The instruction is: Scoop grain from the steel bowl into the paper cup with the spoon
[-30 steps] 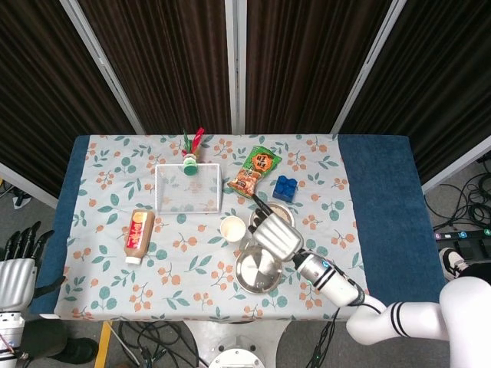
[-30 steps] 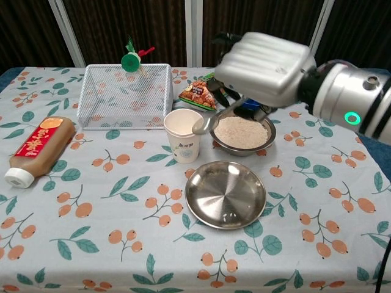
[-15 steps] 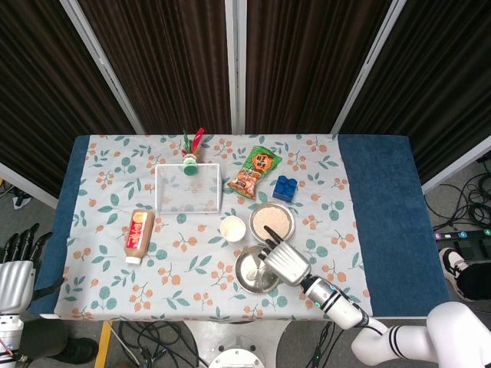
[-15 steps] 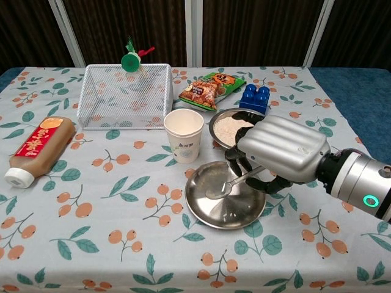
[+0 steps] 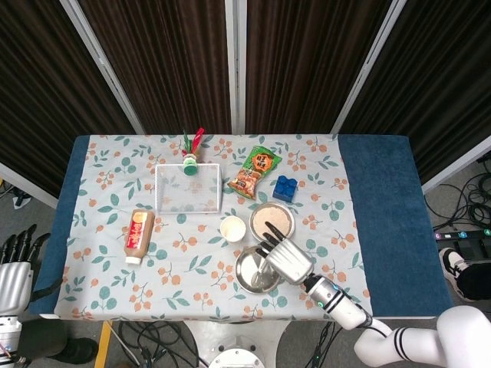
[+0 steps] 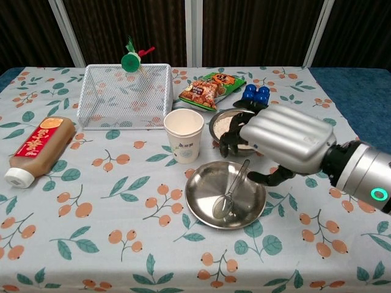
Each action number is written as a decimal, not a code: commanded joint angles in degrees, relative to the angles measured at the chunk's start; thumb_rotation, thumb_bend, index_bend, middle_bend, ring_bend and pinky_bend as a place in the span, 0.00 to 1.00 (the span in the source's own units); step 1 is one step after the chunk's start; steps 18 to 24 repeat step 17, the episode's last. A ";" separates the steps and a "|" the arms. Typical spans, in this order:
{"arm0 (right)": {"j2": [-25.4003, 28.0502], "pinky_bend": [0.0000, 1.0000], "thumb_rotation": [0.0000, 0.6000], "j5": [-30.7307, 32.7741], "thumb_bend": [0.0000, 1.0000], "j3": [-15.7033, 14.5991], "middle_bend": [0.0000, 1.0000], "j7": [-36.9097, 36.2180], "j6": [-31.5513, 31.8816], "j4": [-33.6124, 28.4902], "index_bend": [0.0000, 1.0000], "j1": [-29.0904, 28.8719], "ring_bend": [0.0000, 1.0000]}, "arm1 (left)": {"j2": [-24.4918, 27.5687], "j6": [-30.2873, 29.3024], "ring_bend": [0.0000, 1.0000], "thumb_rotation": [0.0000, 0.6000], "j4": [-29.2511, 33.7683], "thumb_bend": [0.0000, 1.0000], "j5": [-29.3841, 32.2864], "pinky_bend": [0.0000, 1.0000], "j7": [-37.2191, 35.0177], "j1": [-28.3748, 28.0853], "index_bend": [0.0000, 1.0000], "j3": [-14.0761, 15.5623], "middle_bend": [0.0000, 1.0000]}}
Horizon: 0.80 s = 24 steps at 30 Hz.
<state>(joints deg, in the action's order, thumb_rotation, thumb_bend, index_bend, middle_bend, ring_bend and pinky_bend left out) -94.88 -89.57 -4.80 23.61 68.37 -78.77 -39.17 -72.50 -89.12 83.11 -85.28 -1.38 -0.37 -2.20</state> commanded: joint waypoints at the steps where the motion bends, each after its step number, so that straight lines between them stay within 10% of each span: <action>1: 7.23 0.00 1.00 -0.04 0.23 1.42 0.37 -0.31 5.34 -5.94 0.35 3.38 0.19 | 0.00 0.17 0.03 1.00 -0.07 0.06 0.02 0.02 -0.10 -0.09 0.21 -0.03 0.08; 11: 26.24 0.00 1.00 7.34 0.24 -0.91 0.10 -4.11 17.24 -18.80 0.02 17.84 0.00 | -0.31 1.05 0.03 1.00 -0.22 0.06 -0.42 0.02 0.42 -1.08 0.21 -0.26 0.08; 24: 29.07 0.00 1.00 6.88 0.24 -1.02 0.09 -10.15 27.04 -19.00 0.00 26.50 0.00 | -0.40 0.71 0.03 1.00 0.23 0.06 -0.78 0.02 1.23 -1.24 0.21 -0.31 0.08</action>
